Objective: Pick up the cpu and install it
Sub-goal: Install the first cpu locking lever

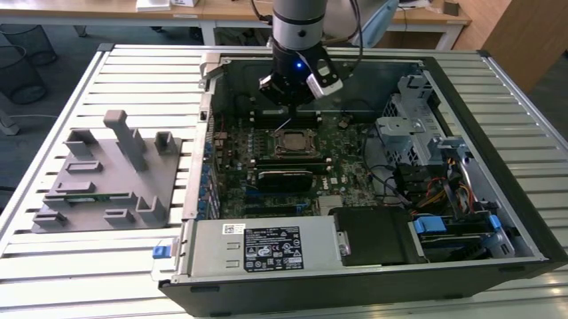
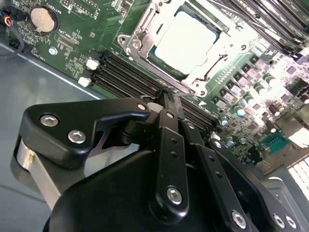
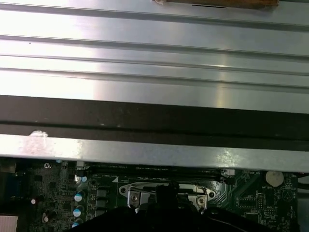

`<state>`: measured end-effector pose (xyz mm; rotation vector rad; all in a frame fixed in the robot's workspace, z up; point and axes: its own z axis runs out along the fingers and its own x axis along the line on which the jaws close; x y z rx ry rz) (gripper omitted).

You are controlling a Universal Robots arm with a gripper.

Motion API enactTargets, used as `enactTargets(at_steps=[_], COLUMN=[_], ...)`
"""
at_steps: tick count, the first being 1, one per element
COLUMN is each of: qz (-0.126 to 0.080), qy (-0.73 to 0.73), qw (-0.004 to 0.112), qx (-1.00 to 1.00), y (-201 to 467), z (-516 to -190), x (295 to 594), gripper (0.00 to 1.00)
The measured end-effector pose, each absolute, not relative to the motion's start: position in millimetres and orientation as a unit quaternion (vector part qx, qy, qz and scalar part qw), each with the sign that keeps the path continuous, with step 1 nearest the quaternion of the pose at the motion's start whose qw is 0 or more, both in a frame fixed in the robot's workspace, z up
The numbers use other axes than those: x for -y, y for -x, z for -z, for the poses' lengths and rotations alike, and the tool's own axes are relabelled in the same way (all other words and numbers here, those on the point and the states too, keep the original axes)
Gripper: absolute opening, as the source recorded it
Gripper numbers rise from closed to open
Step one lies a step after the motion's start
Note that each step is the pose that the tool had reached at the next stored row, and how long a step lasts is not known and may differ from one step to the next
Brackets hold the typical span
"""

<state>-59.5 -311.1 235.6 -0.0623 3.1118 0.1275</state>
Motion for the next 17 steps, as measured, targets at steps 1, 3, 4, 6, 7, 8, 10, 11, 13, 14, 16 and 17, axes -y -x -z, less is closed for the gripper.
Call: enactTargets(at_steps=[1,3,4,6,7,8,10,11,13,14,16,17], qz=[-0.041,-0.041,-0.041,-0.041,-0.041,-0.041,-0.041,-0.041,-0.041,-0.041,-0.041,-0.041], qy=[0.020,0.020,0.020,0.020,0.020,0.020,0.020,0.019,0.017,0.014,0.007,0.006], qw=[0.013,0.013,0.013,0.013,0.013,0.013,0.013,0.013,0.013,0.013,0.013,0.013], qx=[-0.999,-0.999,-0.999,-0.999,-0.999,-0.999,-0.999,-0.999,-0.999,-0.999,-0.999,-0.999], y=[58.7,56.8,55.8,53.8,52.9,52.0,50.6,50.1,49.3,49.2,48.9,48.7], z=[-235.0,-233.7,-233.1,-232.0,-231.6,-231.2,-230.6,-230.4,-229.9,-229.7,-229.1,-228.7], x=[311.1,311.1,311.1,311.1,311.1,311.1,311.1,311.1,311.1,311.1,311.1,311.1], gripper=[0.11,0.11,0.11,0.11,0.11,0.11,0.11,0.11,0.11,0.11,0.11,0.11])
